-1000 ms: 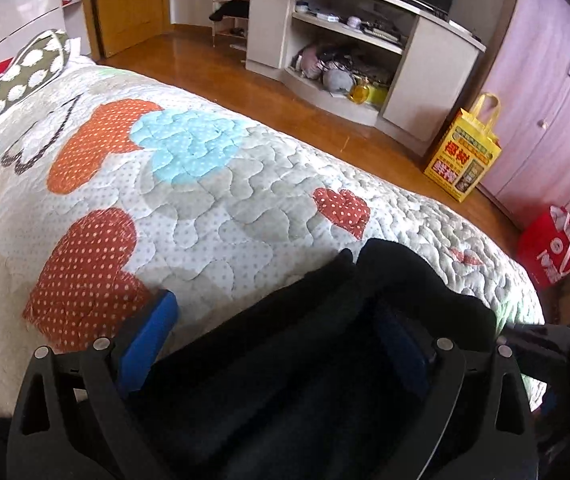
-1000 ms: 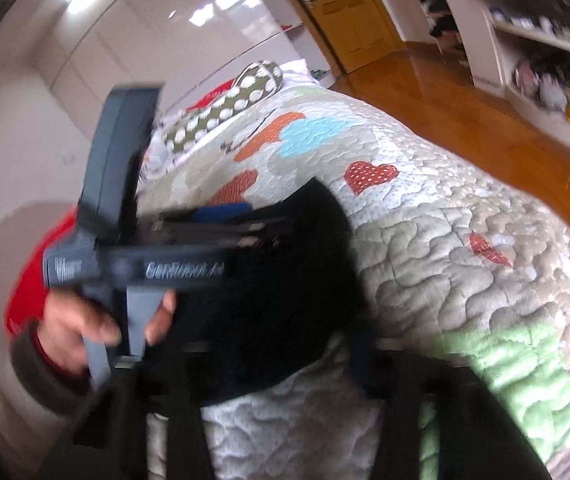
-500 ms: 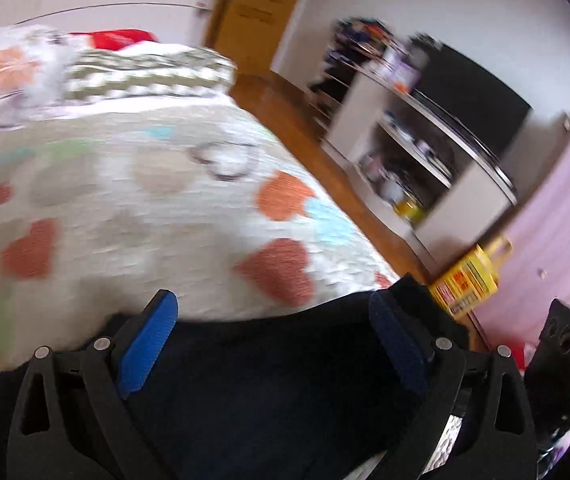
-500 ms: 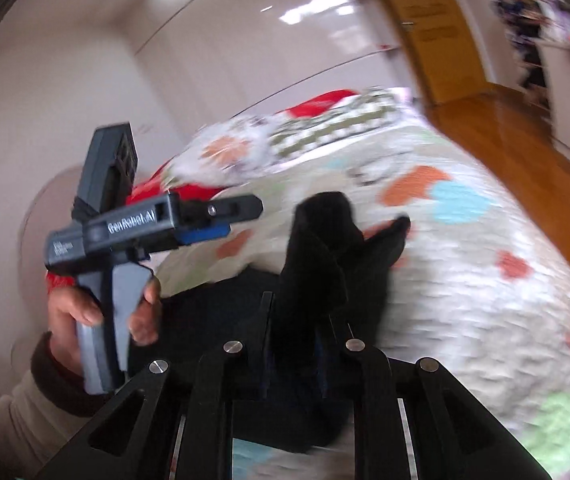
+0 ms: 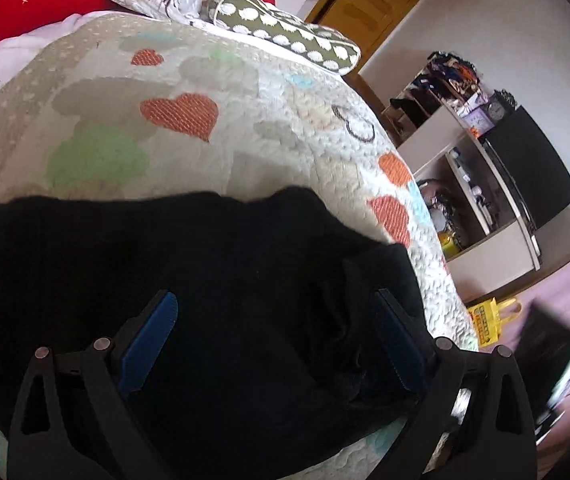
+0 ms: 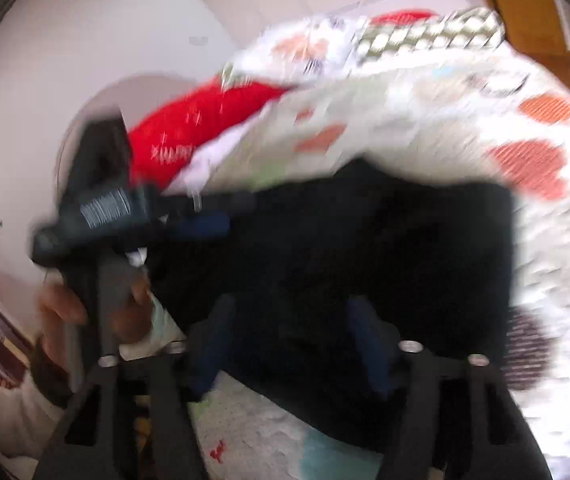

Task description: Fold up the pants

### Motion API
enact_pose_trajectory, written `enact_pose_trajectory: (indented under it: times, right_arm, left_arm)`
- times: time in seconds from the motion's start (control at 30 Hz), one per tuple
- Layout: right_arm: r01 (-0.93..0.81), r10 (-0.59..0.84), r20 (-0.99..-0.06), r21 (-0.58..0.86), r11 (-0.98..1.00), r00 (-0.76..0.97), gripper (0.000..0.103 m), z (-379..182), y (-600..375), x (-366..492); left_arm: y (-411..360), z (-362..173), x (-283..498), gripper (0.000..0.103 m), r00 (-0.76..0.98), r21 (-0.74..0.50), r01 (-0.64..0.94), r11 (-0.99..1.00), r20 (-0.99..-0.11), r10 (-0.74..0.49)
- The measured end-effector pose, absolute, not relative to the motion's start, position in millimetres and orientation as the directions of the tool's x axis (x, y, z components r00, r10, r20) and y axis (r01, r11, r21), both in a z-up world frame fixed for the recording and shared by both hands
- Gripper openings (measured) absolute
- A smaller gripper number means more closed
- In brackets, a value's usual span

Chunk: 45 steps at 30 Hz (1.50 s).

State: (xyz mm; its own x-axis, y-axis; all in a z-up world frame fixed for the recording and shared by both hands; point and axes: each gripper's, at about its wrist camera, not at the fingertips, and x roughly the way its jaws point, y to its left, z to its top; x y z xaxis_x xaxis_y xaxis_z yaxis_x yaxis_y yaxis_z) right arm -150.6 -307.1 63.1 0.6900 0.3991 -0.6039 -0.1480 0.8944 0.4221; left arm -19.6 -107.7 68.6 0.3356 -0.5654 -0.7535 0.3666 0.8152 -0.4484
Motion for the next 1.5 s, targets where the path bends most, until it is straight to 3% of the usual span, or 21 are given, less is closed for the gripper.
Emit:
enact_pose_trajectory:
  times: [0.1,0.2,0.23,0.37,0.53,0.9,1.07,1.5]
  right_arm:
    - [-0.037,0.279,-0.642,0.364,0.931,0.714,0.061,64.9,-329.7,-151.9]
    - [0.033,0.191,-0.688,0.299,0.954,0.700,0.036,55.8,-339.5,-138.2]
    - [0.036,0.188,-0.691,0.296,0.955,0.698,0.036,53.2,-343.8,-136.3]
    - [0.033,0.171,-0.710,0.264,0.964,0.683,0.036,40.4,-340.2,-110.5]
    - [0.042,0.119,-0.759,0.189,0.981,0.640,0.037,17.6,-334.5,-88.3]
    - [0.084,0.070,-0.743,0.168,0.982,0.665,0.038,43.2,-337.8,-145.5]
    - [0.108,0.007,-0.797,0.091,0.990,0.604,0.043,21.4,-327.7,-158.4]
    - [0.130,-0.023,-0.782,0.074,0.989,0.622,0.049,29.7,-330.1,-170.7]
  left_arm:
    - [-122.3,69.7,-29.9,0.097,0.336,-0.428,0.402,0.809,-0.753,-0.565]
    - [-140.3,65.9,-38.9,0.097,0.354,-0.363,0.427,0.828,-0.776,-0.523]
    - [-146.6,62.9,-42.1,0.097,0.355,-0.340,0.438,0.832,-0.785,-0.508]
    - [-163.4,44.4,-52.0,0.097,0.404,-0.210,0.434,0.876,-0.824,-0.398]
    - [-162.3,35.2,-63.0,0.097,0.454,-0.137,0.442,0.887,-0.819,-0.352]
    - [-138.0,55.8,-72.0,0.097,0.464,-0.201,0.405,0.892,-0.796,-0.390]
    - [-139.1,61.1,-75.5,0.097,0.462,-0.218,0.406,0.887,-0.789,-0.405]
    - [-148.6,63.6,-74.9,0.097,0.467,-0.200,0.419,0.885,-0.788,-0.400]
